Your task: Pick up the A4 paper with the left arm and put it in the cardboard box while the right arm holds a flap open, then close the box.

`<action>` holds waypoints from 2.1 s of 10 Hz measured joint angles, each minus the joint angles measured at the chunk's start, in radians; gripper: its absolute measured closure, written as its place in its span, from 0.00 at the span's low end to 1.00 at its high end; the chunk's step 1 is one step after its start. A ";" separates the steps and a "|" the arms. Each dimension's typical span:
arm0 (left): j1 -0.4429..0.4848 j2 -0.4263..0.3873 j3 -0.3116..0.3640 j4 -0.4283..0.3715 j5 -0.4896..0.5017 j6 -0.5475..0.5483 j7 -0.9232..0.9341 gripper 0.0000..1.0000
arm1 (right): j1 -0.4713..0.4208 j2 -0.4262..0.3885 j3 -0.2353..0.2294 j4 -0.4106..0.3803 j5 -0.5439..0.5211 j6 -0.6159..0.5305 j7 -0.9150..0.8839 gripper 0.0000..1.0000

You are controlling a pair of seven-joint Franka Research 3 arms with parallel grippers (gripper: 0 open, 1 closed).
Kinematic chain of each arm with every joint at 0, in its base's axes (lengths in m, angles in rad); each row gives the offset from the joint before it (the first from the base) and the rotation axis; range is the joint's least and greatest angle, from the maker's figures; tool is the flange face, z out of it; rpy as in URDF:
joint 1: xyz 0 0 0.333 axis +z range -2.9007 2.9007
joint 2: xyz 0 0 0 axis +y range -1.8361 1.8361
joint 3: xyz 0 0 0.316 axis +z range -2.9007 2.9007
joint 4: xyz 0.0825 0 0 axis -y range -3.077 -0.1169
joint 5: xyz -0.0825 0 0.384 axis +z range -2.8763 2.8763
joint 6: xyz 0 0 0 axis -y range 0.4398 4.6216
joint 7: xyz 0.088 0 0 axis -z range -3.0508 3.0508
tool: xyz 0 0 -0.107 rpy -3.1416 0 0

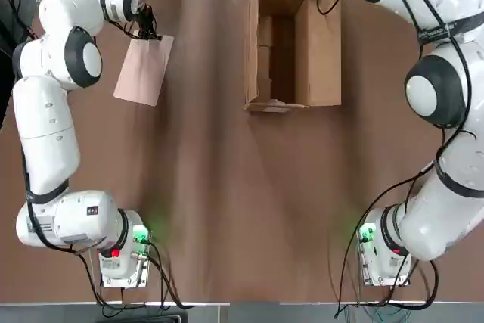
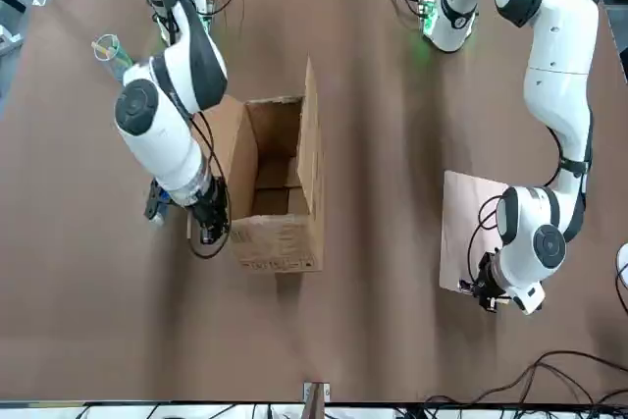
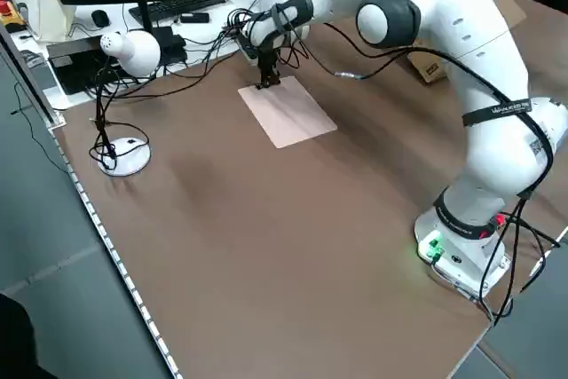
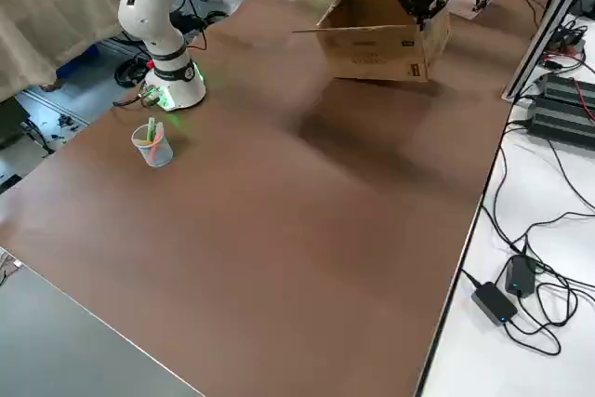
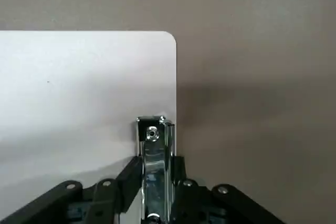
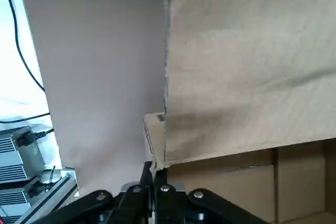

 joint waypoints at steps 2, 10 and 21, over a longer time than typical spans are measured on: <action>0.000 -0.005 -0.002 0.008 0.000 0.001 0.000 0.70 | 0.000 0.030 -0.009 0.004 -0.002 0.040 0.000 0.97; 0.013 -0.258 -0.003 0.029 -0.012 -0.295 0.000 0.70 | 0.000 0.161 -0.015 0.037 -0.069 0.145 0.001 0.97; -0.004 -0.517 -0.132 0.076 -0.089 -0.771 0.003 0.70 | 0.050 0.183 -0.011 0.042 -0.198 0.140 0.000 0.08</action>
